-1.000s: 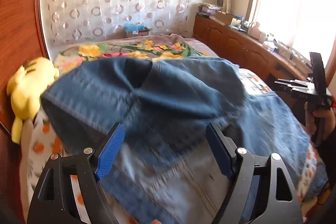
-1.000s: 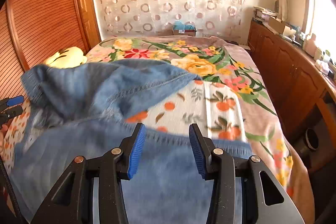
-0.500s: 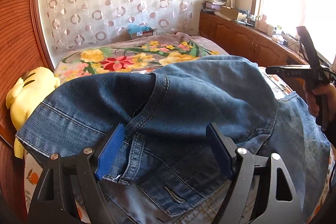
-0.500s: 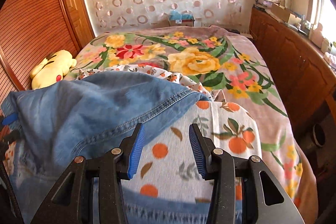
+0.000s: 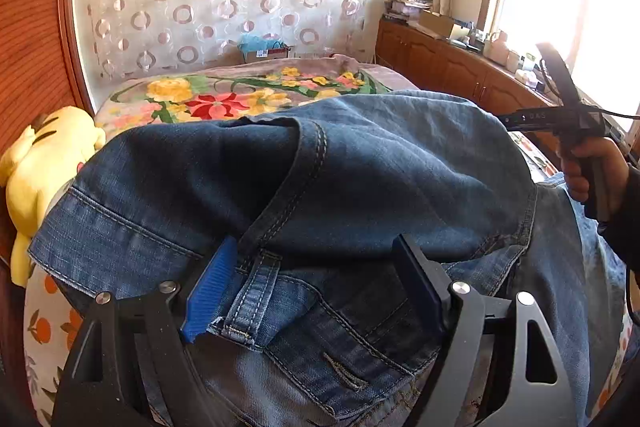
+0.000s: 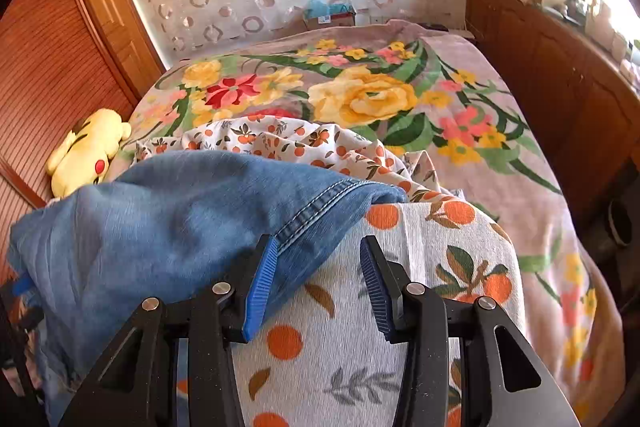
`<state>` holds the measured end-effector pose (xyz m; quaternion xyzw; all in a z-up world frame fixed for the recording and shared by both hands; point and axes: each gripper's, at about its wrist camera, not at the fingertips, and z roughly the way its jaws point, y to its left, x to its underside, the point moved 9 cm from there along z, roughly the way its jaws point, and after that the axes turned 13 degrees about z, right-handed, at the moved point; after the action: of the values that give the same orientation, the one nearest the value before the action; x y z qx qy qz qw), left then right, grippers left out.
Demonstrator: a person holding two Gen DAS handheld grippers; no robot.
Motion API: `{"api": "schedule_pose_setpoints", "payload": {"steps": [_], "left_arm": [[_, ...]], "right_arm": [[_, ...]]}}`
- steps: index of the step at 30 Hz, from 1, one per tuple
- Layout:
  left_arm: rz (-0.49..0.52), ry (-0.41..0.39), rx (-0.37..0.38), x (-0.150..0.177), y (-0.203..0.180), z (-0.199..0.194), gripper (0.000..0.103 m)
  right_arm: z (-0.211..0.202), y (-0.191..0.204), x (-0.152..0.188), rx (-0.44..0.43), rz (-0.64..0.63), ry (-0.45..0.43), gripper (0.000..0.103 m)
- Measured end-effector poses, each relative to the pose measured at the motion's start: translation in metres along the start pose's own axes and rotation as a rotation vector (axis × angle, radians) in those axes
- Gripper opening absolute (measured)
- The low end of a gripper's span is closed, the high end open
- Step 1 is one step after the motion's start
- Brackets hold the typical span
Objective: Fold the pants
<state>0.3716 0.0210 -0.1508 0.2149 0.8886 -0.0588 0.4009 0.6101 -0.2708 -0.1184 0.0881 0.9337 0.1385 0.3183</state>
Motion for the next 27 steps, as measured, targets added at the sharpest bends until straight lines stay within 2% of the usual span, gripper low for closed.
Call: {"api": "schedule_pose_setpoints", "payload": {"steps": [4, 9, 10, 11, 12, 13, 14, 18, 21, 25, 27], "left_arm": [[-0.004, 0.005, -0.001, 0.0, -0.001, 0.0, 0.081], [-0.004, 0.011, -0.001, 0.0, -0.001, 0.001, 0.081], [-0.004, 0.011, -0.001, 0.0, -0.001, 0.001, 0.081], [-0.004, 0.009, -0.001, 0.0, -0.001, 0.001, 0.081], [-0.005, 0.006, -0.002, -0.001, -0.001, 0.001, 0.081], [-0.008, -0.002, -0.002, -0.002, 0.0, 0.0, 0.081], [-0.014, -0.017, -0.003, -0.003, 0.001, -0.002, 0.081], [-0.036, -0.076, -0.001, -0.004, 0.003, -0.011, 0.081], [-0.041, -0.093, -0.003, -0.005, 0.005, -0.013, 0.081], [-0.031, -0.108, -0.011, -0.006, 0.005, -0.014, 0.081], [-0.031, -0.117, -0.015, -0.005, 0.007, -0.016, 0.081]], "right_arm": [[0.005, -0.001, -0.009, -0.033, 0.068, 0.014, 0.045], [0.017, -0.004, -0.016, -0.019, 0.11, 0.04, 0.045], [0.017, -0.003, -0.018, -0.019, 0.107, 0.036, 0.04], [0.016, -0.001, -0.018, -0.019, 0.1, 0.035, 0.021], [0.015, 0.001, -0.019, -0.019, 0.095, 0.033, 0.011], [0.009, 0.004, -0.021, -0.03, 0.087, 0.014, 0.005], [0.003, 0.007, -0.023, -0.042, 0.074, -0.01, 0.003], [-0.059, 0.012, -0.032, -0.067, 0.044, -0.178, 0.003], [-0.113, 0.013, -0.024, -0.073, 0.009, -0.266, 0.003], [-0.172, -0.001, 0.012, -0.061, 0.004, -0.331, 0.003], [-0.191, -0.016, 0.041, -0.05, -0.004, -0.345, 0.003]]}}
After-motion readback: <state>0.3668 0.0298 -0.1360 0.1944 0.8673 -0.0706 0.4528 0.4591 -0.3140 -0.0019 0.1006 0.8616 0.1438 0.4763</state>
